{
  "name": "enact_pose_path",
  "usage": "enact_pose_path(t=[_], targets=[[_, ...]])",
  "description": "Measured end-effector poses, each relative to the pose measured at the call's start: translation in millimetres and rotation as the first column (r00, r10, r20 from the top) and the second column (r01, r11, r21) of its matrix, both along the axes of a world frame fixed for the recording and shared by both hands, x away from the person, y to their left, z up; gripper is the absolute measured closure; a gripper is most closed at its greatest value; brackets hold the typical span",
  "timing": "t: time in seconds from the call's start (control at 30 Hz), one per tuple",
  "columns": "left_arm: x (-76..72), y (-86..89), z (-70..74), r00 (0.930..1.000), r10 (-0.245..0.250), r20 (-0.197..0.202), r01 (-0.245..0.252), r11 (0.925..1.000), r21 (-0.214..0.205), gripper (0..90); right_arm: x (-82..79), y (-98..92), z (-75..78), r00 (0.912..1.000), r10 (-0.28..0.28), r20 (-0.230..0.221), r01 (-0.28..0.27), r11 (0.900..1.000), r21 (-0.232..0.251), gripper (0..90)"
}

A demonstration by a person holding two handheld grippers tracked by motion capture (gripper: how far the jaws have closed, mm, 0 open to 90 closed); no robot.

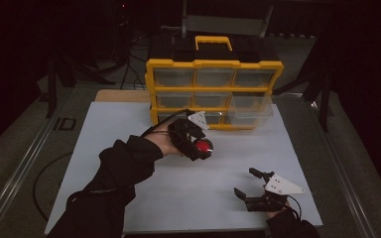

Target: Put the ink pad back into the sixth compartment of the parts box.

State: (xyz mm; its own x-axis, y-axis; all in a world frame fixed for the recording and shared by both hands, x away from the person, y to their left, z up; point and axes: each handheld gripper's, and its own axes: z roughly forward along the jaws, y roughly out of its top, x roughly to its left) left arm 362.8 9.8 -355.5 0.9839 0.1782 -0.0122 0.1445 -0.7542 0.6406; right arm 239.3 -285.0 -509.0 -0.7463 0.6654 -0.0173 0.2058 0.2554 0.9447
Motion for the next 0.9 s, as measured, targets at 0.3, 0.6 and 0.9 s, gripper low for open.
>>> enact_pose_path(t=[0.3, 0.6, 0.9], targets=[[4.3, -10.5, 11.9, 0.9999, -0.011, 0.006, 0.011, 0.9999, 0.003, 30.7, 0.2, 0.4, -0.1, 1.0000, 0.002, -0.001, -0.002, 1.0000, 0.001, 10.4], [8.4, -20.1, 26.3, 0.9999, -0.010, 0.008, 0.010, 0.9998, -0.020, 30.7, 0.2, 0.2, 0.0, 1.0000, 0.002, -0.002, -0.002, 1.0000, 0.001, 10.4], [12.2, -35.3, 41.5, 0.9996, -0.025, 0.010, 0.025, 0.9995, -0.017, 30.7, 0.1, 0.4, 0.3, 1.0000, 0.004, 0.002, -0.004, 1.0000, 0.004, 10.4]])
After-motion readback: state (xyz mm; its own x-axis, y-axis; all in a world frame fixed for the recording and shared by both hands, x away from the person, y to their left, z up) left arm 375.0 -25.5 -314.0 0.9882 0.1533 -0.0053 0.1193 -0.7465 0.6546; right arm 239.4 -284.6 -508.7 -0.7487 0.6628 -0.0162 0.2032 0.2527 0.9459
